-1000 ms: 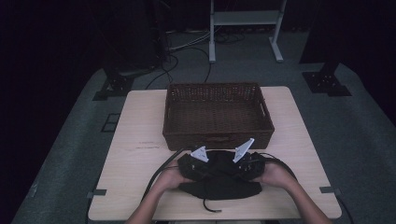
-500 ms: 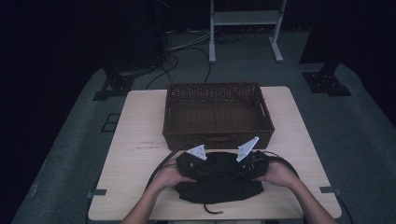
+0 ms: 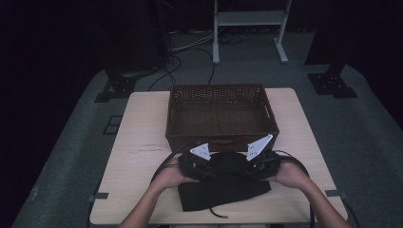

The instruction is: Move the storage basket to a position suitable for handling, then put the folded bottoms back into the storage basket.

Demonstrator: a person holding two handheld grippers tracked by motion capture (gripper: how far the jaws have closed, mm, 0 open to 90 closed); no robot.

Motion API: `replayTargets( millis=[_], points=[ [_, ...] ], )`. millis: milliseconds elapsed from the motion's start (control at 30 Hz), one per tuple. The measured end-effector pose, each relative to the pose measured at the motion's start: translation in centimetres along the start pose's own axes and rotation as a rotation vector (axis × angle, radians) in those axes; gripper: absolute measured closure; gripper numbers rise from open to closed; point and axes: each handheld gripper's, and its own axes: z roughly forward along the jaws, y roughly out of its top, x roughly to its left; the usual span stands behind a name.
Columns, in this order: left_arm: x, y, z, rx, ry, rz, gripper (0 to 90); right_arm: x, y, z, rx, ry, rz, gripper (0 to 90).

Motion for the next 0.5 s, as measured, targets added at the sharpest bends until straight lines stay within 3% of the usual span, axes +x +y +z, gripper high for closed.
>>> replayTargets(
  millis=[500],
  points=[
    [-0.9, 2.3, -2.6, -0.012, 0.031, 0.063, 73.3, 0.9, 1.5, -3.2, -0.042, -0.044, -0.033, 70.6]
  ],
)
